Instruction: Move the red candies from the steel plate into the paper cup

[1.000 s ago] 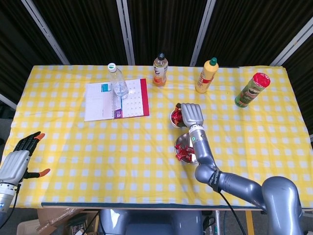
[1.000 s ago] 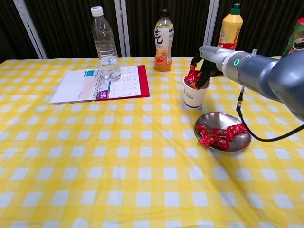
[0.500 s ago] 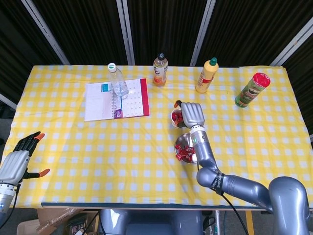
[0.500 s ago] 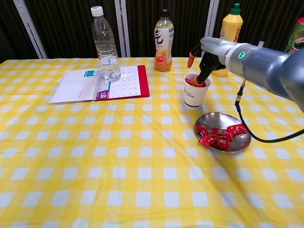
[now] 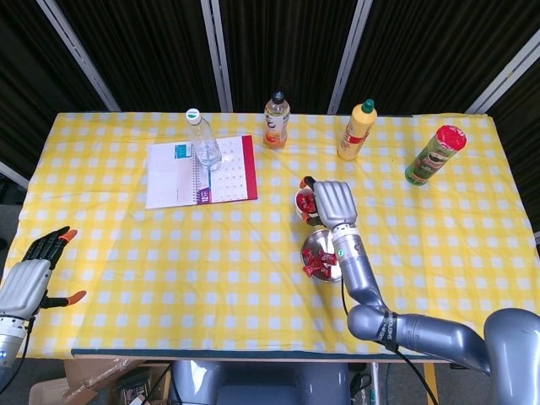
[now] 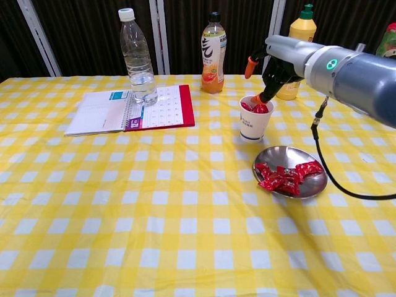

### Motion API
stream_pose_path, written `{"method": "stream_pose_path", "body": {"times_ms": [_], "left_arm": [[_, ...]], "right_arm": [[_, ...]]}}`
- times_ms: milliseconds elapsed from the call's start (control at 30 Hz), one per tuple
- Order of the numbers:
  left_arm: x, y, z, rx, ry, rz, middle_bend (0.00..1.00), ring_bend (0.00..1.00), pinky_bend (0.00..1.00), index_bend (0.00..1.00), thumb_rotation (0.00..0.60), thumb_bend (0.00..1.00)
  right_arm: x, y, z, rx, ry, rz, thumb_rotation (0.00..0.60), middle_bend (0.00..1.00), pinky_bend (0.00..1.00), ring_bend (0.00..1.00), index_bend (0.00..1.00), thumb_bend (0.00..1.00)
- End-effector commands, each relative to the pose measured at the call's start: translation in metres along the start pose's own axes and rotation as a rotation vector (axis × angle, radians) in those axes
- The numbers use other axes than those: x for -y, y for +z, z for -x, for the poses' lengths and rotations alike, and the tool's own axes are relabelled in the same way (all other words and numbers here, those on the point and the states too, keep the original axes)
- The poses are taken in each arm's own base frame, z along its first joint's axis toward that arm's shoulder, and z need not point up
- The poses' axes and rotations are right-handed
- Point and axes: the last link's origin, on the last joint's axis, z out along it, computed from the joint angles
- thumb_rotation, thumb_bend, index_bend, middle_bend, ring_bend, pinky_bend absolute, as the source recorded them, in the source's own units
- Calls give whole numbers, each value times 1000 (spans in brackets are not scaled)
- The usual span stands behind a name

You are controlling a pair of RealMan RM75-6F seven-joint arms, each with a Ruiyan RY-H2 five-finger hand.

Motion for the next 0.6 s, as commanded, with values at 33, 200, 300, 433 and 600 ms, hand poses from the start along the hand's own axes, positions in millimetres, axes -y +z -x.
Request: {"method": "stream_pose_path", "body": {"times_ms": [33, 200, 300, 433, 600], "left_arm": [[0, -1, 0, -2, -1, 2, 0, 0, 0, 0, 600, 35], [-1, -2, -1, -11, 3, 11, 0, 0, 0, 0, 600, 35], [-1, -3, -1, -18, 3, 17, 0, 0, 0, 0, 600, 35], [-1, -4, -1, -29, 0, 25, 0, 0, 0, 0, 600, 35], [-1, -6, -2, -39, 4, 35, 0, 0, 0, 0, 600, 36]], "right_arm": [[-10, -33, 2, 26, -51, -13, 600, 811, 1000, 902, 356, 311], [-21, -64, 19, 95, -74, -4, 600, 811, 1000, 901, 356, 310], [-27, -77, 30, 133, -87, 3, 600, 811, 1000, 902, 349, 311], [-34, -92, 48, 185, -123, 5, 600, 811, 1000, 901, 320, 311], [-38, -98, 60, 209, -150, 13, 600, 811, 1000, 901, 320, 311]]}}
